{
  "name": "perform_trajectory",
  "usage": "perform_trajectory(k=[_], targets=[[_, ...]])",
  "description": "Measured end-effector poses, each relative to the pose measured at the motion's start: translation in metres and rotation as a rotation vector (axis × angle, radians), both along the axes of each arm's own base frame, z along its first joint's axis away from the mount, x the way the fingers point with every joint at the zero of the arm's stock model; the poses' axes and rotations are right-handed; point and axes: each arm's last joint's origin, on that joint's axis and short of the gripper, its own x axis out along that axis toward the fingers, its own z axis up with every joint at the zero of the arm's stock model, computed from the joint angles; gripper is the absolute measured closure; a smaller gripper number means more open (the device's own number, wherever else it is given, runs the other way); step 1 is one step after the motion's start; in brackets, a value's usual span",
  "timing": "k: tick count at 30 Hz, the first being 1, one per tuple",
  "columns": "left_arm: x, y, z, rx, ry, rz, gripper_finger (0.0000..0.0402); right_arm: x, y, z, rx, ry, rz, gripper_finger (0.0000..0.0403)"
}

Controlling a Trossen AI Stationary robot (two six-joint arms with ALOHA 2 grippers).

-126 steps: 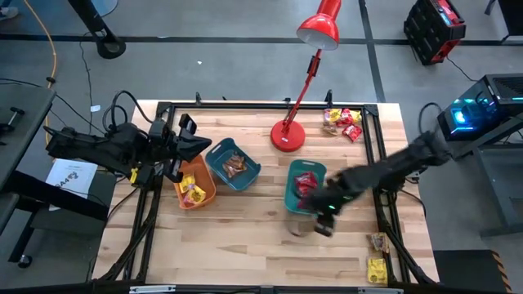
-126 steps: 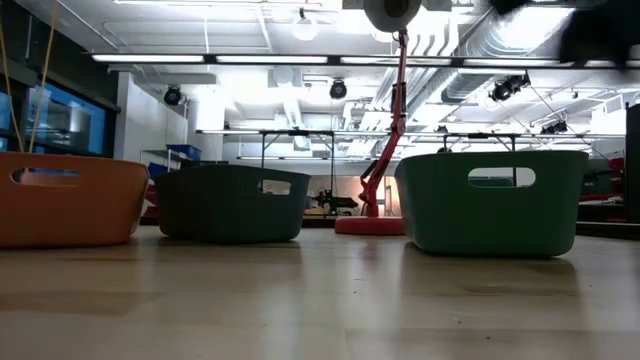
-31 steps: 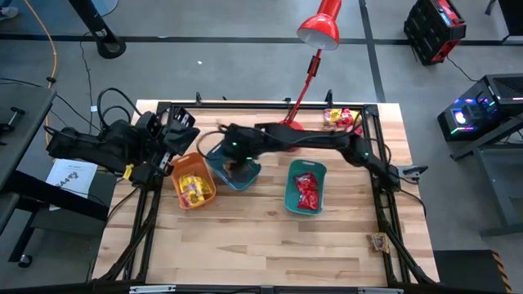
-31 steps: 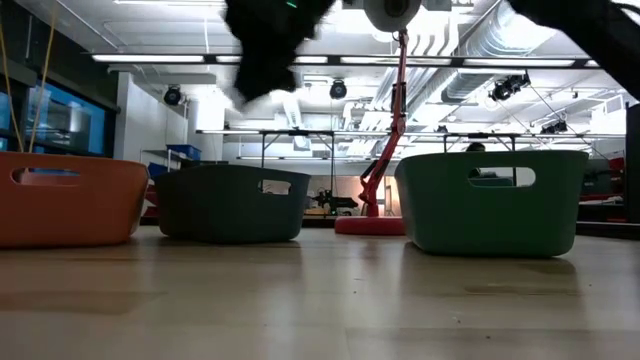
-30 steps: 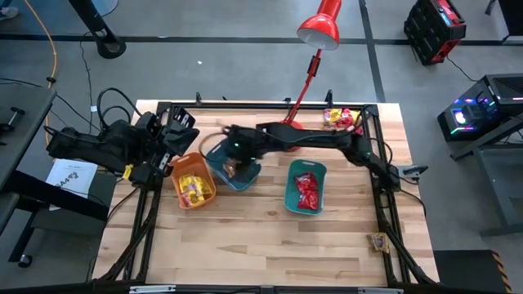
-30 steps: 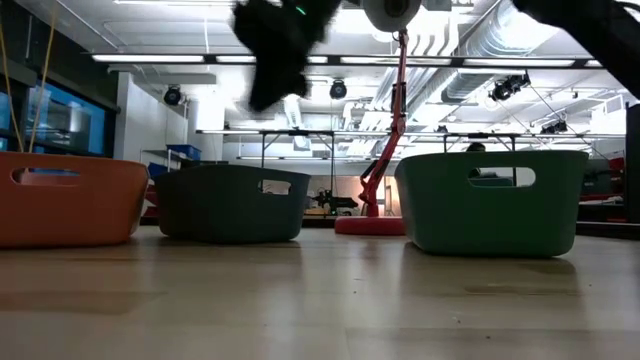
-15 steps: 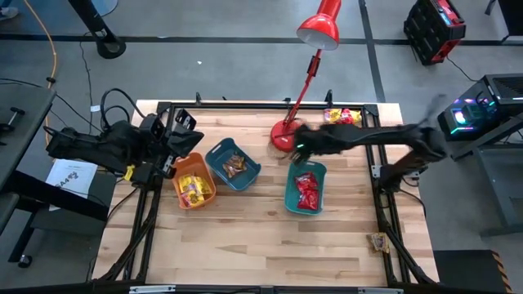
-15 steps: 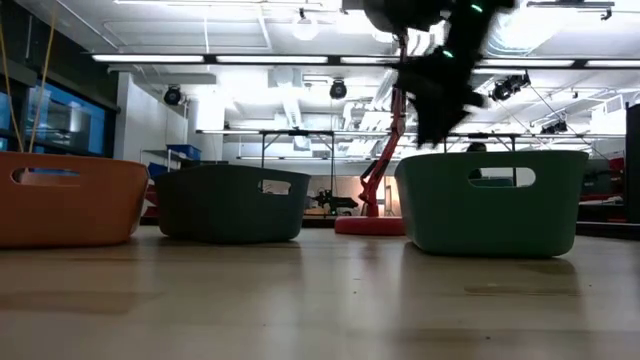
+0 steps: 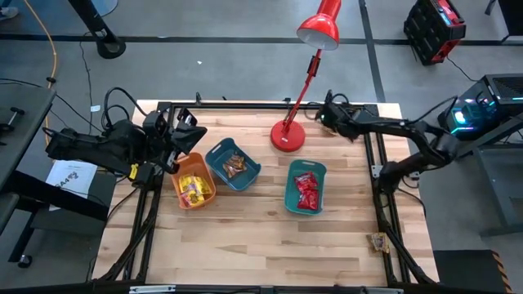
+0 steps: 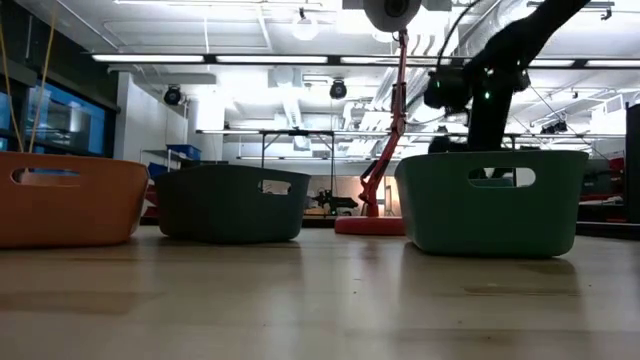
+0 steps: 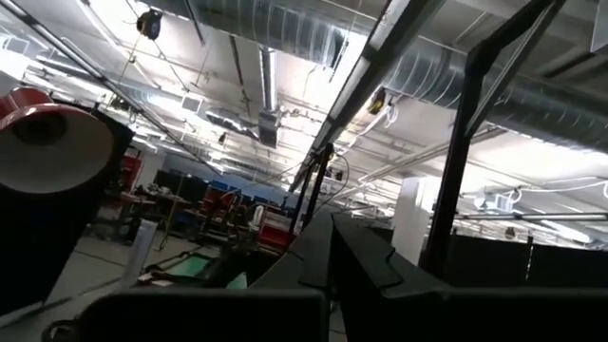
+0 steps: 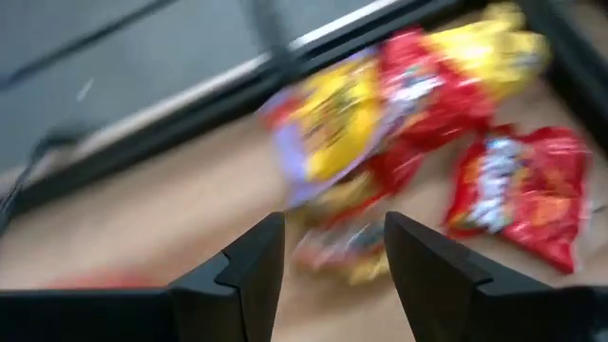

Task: Sort candy
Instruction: Put the top right yellow candy into the orange bin

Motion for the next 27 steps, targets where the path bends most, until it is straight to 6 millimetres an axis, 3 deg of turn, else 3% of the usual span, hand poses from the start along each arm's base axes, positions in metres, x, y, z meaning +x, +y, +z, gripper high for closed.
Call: perform_trajectory(k=[6, 14, 20, 23, 27], targets=[[0.001, 0.000, -0.001, -0.001, 0.015, -0.002, 0.0401, -0.021, -0.035, -0.018, 0.047, -0.044, -0.199, 0.0226], [0.002, 0.001, -0.003, -0.020, 0.038, 0.033, 0.0402, -0.020, -0.067, -0.045, 0.064, -0.132, -0.189, 0.0226], [0.002, 0.002, -0.003, -0.028, 0.040, 0.066, 0.0402, -0.015, -0.074, -0.057, 0.102, -0.136, -0.162, 0.0232], [0.001, 0.002, -0.003, -0.030, 0.040, 0.071, 0.0401, -0.014, -0.072, -0.053, 0.094, -0.116, -0.114, 0.0275], [0.001, 0.002, -0.002, -0.014, 0.035, 0.084, 0.0402, -0.012, -0.066, -0.027, 0.011, -0.058, 0.032, 0.0380]])
